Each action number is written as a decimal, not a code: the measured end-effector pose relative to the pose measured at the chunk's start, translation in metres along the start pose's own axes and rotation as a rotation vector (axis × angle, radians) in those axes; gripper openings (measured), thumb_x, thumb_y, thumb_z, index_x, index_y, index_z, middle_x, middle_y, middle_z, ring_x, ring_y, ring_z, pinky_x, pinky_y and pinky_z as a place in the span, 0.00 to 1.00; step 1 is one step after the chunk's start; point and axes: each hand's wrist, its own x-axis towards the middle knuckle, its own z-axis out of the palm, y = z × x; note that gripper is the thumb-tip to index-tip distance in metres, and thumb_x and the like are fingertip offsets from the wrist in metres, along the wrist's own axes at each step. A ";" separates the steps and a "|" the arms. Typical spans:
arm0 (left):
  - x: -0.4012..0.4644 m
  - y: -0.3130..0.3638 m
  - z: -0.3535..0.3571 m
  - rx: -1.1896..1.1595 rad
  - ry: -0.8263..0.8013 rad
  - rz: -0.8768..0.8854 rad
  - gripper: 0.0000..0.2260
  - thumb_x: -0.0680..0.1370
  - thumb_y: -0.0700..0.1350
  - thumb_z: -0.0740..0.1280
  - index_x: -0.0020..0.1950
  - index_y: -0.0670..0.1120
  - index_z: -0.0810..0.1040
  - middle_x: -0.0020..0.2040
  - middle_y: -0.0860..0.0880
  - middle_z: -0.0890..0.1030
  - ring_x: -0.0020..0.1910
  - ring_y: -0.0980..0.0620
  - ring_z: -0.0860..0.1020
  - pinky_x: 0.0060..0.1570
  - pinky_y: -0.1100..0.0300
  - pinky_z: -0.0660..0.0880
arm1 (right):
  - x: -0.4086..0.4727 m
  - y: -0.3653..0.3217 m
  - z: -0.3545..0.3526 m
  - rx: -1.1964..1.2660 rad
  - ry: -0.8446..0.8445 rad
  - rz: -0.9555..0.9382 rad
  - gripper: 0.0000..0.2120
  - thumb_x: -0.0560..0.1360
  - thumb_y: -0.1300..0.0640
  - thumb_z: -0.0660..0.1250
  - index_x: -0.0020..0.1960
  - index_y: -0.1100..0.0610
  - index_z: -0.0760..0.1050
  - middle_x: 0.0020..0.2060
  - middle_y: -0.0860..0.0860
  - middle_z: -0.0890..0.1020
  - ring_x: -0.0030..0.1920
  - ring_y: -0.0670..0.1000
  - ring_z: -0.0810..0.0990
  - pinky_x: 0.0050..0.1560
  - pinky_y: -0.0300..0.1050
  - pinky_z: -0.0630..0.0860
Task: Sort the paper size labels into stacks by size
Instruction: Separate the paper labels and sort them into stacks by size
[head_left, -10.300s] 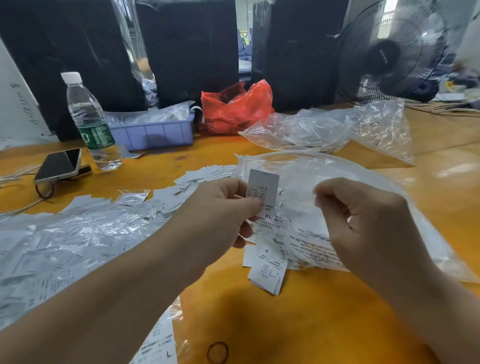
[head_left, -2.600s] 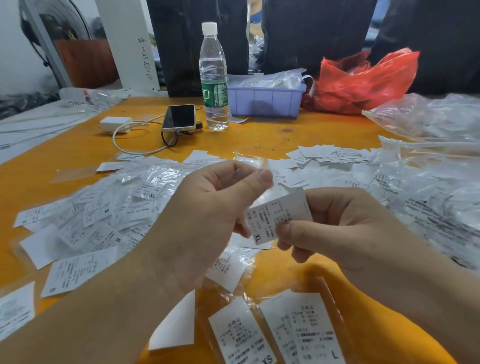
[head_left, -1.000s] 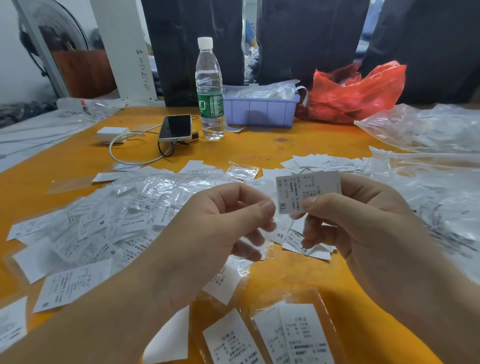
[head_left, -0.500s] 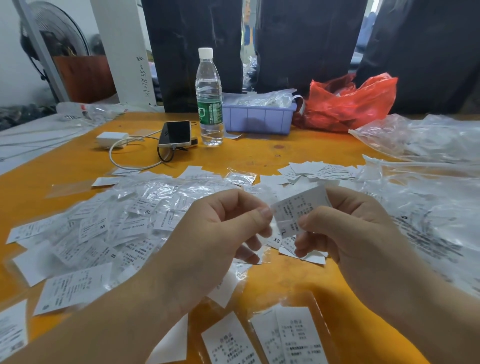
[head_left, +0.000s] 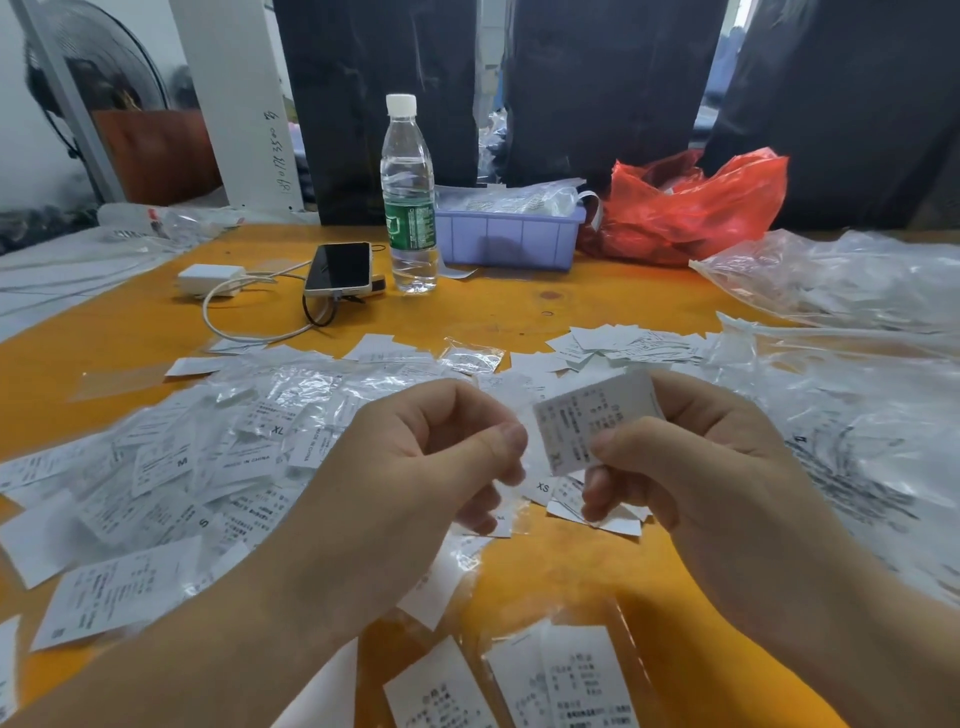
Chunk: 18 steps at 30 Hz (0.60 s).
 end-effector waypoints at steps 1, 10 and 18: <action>0.000 0.000 -0.001 0.004 0.009 0.001 0.09 0.64 0.52 0.70 0.38 0.49 0.83 0.32 0.49 0.82 0.29 0.55 0.78 0.31 0.63 0.78 | 0.000 -0.001 -0.001 0.021 0.010 -0.016 0.11 0.67 0.61 0.64 0.40 0.51 0.84 0.34 0.55 0.81 0.30 0.48 0.77 0.33 0.41 0.76; -0.001 0.005 -0.008 0.040 0.030 0.051 0.07 0.65 0.53 0.73 0.38 0.51 0.83 0.32 0.49 0.83 0.29 0.54 0.79 0.32 0.61 0.79 | -0.001 -0.006 -0.002 0.171 0.012 -0.073 0.10 0.69 0.61 0.64 0.42 0.54 0.84 0.37 0.55 0.82 0.30 0.51 0.76 0.32 0.41 0.76; -0.001 0.003 -0.005 0.040 -0.004 0.059 0.05 0.70 0.50 0.76 0.39 0.51 0.83 0.32 0.49 0.83 0.29 0.54 0.79 0.32 0.63 0.78 | -0.001 -0.003 -0.001 -0.019 0.096 -0.063 0.10 0.69 0.57 0.66 0.48 0.52 0.84 0.35 0.54 0.83 0.30 0.50 0.77 0.33 0.44 0.79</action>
